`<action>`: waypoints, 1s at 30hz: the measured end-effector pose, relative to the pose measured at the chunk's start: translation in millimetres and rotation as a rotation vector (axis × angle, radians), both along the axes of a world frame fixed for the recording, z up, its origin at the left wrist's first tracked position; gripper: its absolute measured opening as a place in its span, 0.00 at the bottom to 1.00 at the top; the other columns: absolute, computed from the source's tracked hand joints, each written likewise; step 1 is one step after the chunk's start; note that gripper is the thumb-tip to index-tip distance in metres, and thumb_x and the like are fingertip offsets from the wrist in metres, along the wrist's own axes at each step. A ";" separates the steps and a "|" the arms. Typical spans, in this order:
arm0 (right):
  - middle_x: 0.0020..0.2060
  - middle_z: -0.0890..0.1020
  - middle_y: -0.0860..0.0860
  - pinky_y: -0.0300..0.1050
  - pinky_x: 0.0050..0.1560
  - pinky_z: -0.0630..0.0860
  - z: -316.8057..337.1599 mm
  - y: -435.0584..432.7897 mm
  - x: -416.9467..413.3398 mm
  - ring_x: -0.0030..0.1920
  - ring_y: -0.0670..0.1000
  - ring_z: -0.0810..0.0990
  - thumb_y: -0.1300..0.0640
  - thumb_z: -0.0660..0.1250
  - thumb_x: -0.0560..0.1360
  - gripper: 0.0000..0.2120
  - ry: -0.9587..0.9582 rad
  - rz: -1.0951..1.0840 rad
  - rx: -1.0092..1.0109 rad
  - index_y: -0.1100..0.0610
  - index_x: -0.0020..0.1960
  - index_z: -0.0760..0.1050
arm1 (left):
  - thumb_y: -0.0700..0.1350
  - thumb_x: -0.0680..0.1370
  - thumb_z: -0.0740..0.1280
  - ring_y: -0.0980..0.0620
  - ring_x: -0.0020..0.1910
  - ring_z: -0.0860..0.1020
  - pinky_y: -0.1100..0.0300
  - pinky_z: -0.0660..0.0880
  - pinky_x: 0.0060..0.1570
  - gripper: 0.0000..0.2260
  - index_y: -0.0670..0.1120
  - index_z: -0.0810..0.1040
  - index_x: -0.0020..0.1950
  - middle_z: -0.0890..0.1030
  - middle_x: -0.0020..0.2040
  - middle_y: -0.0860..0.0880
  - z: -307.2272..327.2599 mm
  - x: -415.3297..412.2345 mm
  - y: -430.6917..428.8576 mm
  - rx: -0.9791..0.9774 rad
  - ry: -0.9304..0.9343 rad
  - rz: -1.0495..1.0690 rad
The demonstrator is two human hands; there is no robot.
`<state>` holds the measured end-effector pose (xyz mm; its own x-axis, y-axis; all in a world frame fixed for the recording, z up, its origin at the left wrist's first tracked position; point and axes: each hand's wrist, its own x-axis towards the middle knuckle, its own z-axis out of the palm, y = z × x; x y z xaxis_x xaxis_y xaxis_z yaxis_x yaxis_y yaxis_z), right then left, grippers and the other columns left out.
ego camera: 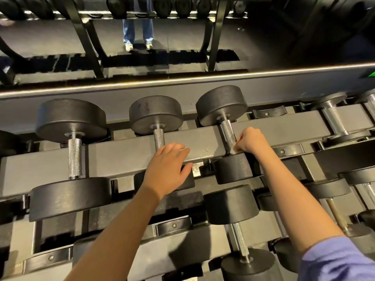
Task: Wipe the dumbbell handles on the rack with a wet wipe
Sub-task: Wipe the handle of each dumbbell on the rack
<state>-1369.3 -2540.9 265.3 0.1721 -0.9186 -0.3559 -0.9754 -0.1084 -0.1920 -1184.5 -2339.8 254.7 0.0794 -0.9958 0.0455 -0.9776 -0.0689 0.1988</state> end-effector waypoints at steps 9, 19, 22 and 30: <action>0.43 0.81 0.58 0.46 0.46 0.75 -6.9 -9.3 10.6 0.47 0.57 0.79 0.66 0.66 0.71 0.06 -0.250 0.013 -0.208 0.60 0.36 0.76 | 0.55 0.81 0.56 0.52 0.68 0.67 0.56 0.60 0.69 0.21 0.49 0.69 0.71 0.72 0.66 0.51 -2.1 0.6 -0.7 0.005 0.001 0.007; 0.43 0.80 0.58 0.46 0.44 0.74 -9.3 -13.3 31.4 0.45 0.57 0.78 0.65 0.67 0.72 0.03 -0.299 0.075 -0.300 0.64 0.43 0.79 | 0.59 0.77 0.46 0.51 0.65 0.70 0.54 0.64 0.67 0.28 0.49 0.71 0.71 0.75 0.63 0.51 -4.5 0.2 -0.8 -0.022 0.016 0.020; 0.44 0.78 0.56 0.44 0.44 0.71 -11.3 -15.1 50.0 0.44 0.54 0.77 0.63 0.65 0.75 0.05 -0.458 -0.002 -0.434 0.63 0.45 0.79 | 0.58 0.77 0.47 0.51 0.64 0.71 0.54 0.65 0.67 0.28 0.49 0.71 0.70 0.75 0.62 0.52 -4.5 0.3 -0.6 -0.019 0.021 0.026; 0.38 0.79 0.59 0.47 0.39 0.72 -16.7 -11.4 49.7 0.38 0.56 0.75 0.58 0.64 0.76 0.10 -0.280 -0.046 -0.370 0.62 0.40 0.78 | 0.56 0.78 0.50 0.50 0.60 0.73 0.54 0.69 0.62 0.25 0.47 0.74 0.68 0.78 0.58 0.51 -3.8 0.6 -0.8 -0.041 0.038 0.020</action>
<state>-1319.7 -2552.3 248.6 0.1713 -0.9839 0.0516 -0.8971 -0.1774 -0.4047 -1183.9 -2340.5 251.0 0.1019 -0.9913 0.0832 -0.9677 -0.0794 0.2391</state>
